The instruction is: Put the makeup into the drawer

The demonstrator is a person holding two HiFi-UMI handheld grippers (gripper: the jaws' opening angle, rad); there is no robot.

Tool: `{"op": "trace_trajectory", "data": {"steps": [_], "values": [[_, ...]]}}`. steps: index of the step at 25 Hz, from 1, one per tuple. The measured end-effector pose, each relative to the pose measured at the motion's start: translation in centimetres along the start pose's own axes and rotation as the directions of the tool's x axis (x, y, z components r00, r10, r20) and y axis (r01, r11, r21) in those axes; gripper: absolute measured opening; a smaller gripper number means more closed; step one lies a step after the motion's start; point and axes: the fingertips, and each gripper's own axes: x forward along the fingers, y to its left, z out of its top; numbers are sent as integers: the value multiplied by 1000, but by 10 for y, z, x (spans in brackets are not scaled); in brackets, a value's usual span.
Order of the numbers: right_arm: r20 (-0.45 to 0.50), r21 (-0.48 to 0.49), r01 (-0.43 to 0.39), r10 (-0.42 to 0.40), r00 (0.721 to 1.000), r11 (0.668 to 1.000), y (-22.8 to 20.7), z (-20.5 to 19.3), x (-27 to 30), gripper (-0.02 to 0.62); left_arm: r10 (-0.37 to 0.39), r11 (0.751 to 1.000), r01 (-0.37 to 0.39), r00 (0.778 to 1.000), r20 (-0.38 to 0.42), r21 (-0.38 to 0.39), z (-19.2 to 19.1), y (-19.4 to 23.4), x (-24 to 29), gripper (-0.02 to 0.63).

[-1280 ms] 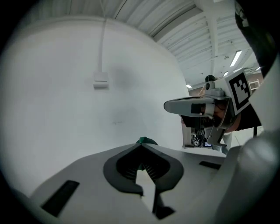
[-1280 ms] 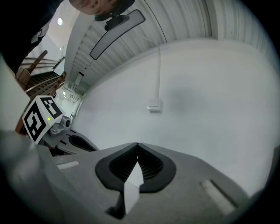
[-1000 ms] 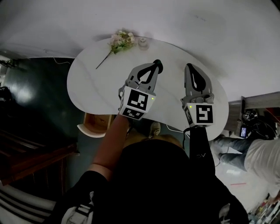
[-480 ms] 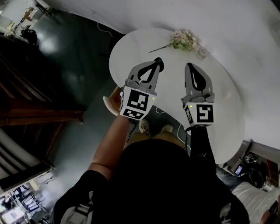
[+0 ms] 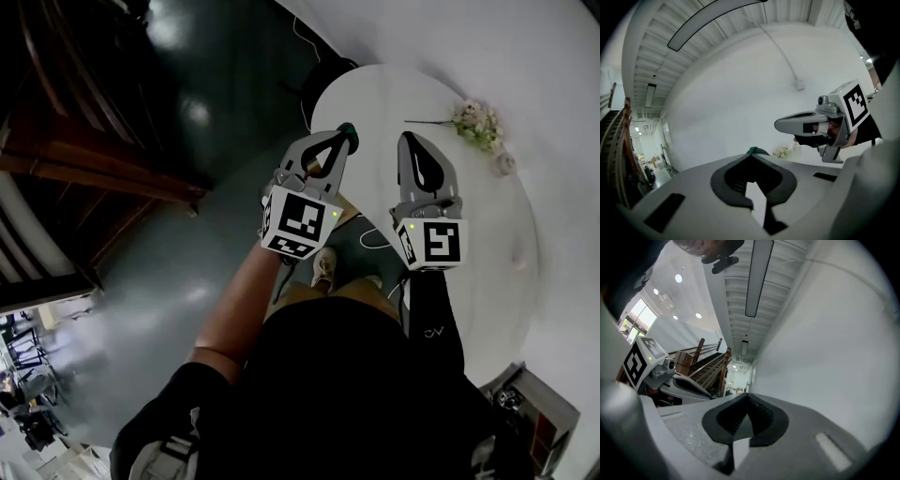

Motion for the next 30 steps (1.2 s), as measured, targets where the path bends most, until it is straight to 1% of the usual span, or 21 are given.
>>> {"op": "trace_trajectory", "data": {"steps": [3, 5, 8, 10, 14, 18, 21, 24, 25, 27, 30], "values": [[-7, 8, -37, 37, 999, 999, 21, -3, 14, 3, 8, 1000, -8, 1000, -18, -7, -14, 12, -8, 8], [-17, 15, -50, 50, 999, 999, 30, -9, 21, 3, 4, 1000, -4, 999, -42, -9, -30, 18, -11, 8], [-43, 36, -59, 61, 997, 998, 39, -22, 28, 5, -14, 999, 10, 994, -113, -33, -69, 19, -12, 9], [-57, 40, -65, 67, 996, 997, 44, -26, 32, 3, -33, 998, 25, 984, -175, -51, -100, 17, -12, 8], [-71, 30, -71, 73, 995, 997, 49, -28, 36, 3, -75, 995, 52, 952, -297, -86, -165, 5, -13, 9], [-86, 25, -66, 68, 994, 997, 47, -33, 35, 3, -116, 987, 58, 904, -411, -151, -226, -10, -11, 8], [-95, 23, -63, 64, 993, 998, 47, -36, 36, 3, -139, 979, 48, 866, -479, -197, -258, -18, -11, 9], [-98, 18, -61, 62, 993, 998, 47, -36, 38, 3, -161, 977, 61, 835, -526, -202, -275, -25, -13, 9], [-99, 19, -58, 60, 993, 998, 47, -37, 37, 4, -167, 977, 67, 830, -532, -201, -277, -26, -13, 9], [-101, 20, -52, 54, 993, 998, 45, -38, 37, 4, -173, 977, 77, 828, -534, -196, -277, -27, -12, 9], [-103, 19, -56, 58, 993, 998, 46, -38, 37, 3, -162, 979, 71, 836, -525, -190, -275, -25, -10, 18]]}}
